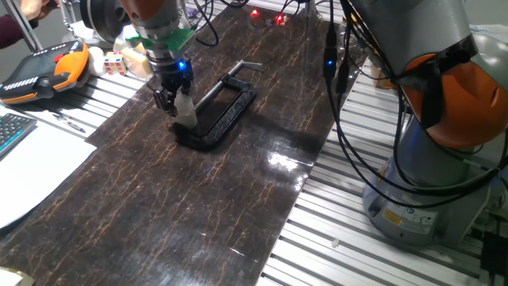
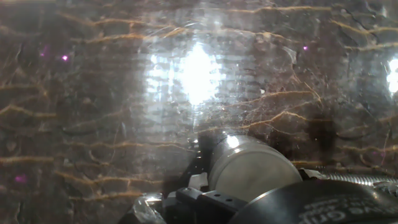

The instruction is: Screw the lid onto the jar

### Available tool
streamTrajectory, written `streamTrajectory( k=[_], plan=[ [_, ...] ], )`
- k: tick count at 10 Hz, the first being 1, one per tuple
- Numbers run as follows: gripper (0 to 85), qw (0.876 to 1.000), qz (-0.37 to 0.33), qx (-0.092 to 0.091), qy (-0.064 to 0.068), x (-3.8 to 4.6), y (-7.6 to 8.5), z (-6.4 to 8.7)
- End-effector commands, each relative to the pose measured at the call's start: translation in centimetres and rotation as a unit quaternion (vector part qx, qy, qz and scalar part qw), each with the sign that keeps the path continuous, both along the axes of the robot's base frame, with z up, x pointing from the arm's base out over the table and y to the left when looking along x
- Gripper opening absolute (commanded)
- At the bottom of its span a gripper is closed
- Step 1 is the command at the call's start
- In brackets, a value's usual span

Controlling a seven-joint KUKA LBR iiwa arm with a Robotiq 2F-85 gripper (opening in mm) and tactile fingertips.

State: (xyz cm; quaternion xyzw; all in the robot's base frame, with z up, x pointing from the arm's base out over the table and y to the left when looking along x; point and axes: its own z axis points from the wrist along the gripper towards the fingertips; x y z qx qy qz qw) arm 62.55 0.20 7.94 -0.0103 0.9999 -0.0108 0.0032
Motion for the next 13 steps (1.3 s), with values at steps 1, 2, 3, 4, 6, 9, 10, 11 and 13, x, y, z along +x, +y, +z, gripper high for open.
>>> streamTrajectory(
  k=[1,2,3,4,6,9,10,11,13],
  plan=[
    [70.0,1.000,-0.008,0.000,0.000,-0.01,0.01,0.00],
    [70.0,1.000,-0.022,0.001,0.000,-0.01,0.02,-0.02],
    [70.0,0.999,-0.032,0.001,-0.001,-0.01,0.02,-0.01],
    [70.0,0.999,-0.048,0.001,0.001,-0.01,0.00,0.01],
    [70.3,0.997,-0.076,0.004,0.006,-0.01,-0.01,0.02],
    [70.3,0.993,-0.114,0.005,0.007,0.00,0.01,0.03],
    [70.3,0.992,-0.125,0.005,0.009,0.00,0.01,0.04],
    [70.3,0.991,-0.133,0.005,0.009,0.00,0.02,0.05],
    [70.3,0.988,-0.155,0.006,0.008,0.01,0.02,0.07]
  ],
)
